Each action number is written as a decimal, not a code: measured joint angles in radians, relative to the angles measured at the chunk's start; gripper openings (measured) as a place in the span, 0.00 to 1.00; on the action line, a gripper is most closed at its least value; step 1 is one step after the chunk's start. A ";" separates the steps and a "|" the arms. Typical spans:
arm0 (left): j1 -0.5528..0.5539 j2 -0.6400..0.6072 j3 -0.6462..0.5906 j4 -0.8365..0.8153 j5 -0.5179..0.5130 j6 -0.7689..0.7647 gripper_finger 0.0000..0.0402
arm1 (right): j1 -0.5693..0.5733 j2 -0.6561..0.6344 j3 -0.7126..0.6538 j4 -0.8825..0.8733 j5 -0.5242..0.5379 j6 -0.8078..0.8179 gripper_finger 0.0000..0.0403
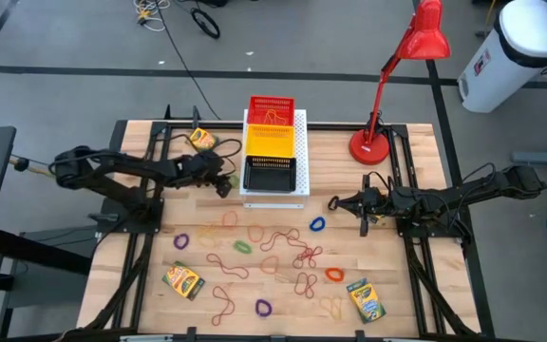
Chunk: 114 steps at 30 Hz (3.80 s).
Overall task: Pick & Place Office Desk Supplies
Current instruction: Put the green spring keychain into the yellow bin on the shelf, then put the yellow crayon box into the black bin on the shelf
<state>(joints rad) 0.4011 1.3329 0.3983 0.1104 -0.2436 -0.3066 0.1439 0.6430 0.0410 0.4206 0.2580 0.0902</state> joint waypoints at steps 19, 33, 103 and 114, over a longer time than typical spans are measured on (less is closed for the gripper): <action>-0.061 0.120 0.057 -0.050 -0.044 0.107 0.18 | 0.000 0.000 0.000 0.000 0.000 0.001 0.01; -0.062 -0.112 0.056 -0.310 -0.152 0.117 0.09 | 0.000 0.000 0.000 0.001 0.000 0.003 0.01; -0.171 -0.102 0.705 -0.620 0.028 0.445 0.22 | 0.000 0.000 0.000 0.001 0.000 0.007 0.01; -0.283 -0.455 0.069 0.012 0.144 0.454 0.15 | -0.001 0.000 0.000 0.009 0.000 -0.020 0.01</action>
<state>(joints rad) 0.1180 0.8780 0.4671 0.1227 -0.0994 0.1479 0.1428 0.6430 0.0410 0.4298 0.2580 0.0707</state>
